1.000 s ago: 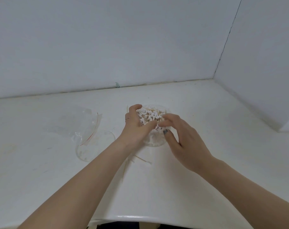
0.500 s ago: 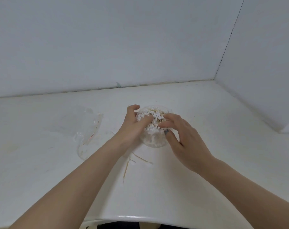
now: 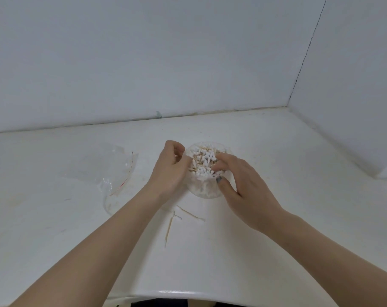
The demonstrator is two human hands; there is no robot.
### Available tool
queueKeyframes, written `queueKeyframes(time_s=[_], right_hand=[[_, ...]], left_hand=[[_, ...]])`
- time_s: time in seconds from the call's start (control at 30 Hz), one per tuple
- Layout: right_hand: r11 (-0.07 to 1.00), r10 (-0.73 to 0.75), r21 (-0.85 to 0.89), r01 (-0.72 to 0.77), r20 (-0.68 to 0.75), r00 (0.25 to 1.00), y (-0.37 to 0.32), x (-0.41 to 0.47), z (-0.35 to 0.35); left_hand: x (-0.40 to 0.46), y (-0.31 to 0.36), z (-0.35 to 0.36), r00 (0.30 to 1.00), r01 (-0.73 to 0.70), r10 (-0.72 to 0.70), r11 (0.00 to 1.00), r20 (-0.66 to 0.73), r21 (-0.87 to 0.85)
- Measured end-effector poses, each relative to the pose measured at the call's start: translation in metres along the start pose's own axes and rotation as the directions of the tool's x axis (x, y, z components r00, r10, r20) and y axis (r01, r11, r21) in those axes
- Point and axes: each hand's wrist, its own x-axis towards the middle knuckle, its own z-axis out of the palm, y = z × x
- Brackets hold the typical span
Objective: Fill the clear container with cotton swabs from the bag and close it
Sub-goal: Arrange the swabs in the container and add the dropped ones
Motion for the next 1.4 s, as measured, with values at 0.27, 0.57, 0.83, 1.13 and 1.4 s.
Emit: queueKeyframes(time_s=[0.27, 0.57, 0.83, 1.13, 1.4], right_hand=[[0.998, 0.028, -0.049, -0.025, 0.048, 0.998, -0.014, 0.006, -0.003], [0.949, 0.225, 0.202, -0.243, 0.106, 0.968, -0.028, 0.021, -0.012], [0.848, 0.275, 0.497, -0.184, -0.115, 0.955, -0.026, 0.022, -0.016], [0.845, 0.178, 0.521, -0.122, -0.059, 0.982, -0.035, 0.029, -0.010], [0.917, 0.113, 0.386, -0.098, -0.016, 0.994, -0.034, 0.038, -0.007]], left_hand=[[0.007, 0.015, -0.021, 0.893, -0.450, 0.346, 0.697, 0.288, 0.558], [0.023, 0.045, -0.025, 0.816, -0.559, 0.220, 0.537, 0.535, 0.632], [0.020, 0.040, -0.039, 0.823, -0.542, 0.403, 0.769, 0.399, 0.340], [0.011, 0.033, -0.037, 0.892, -0.359, 0.289, 0.920, 0.347, 0.158], [0.007, 0.026, -0.043, 0.905, -0.298, 0.195, 0.925, 0.379, 0.235]])
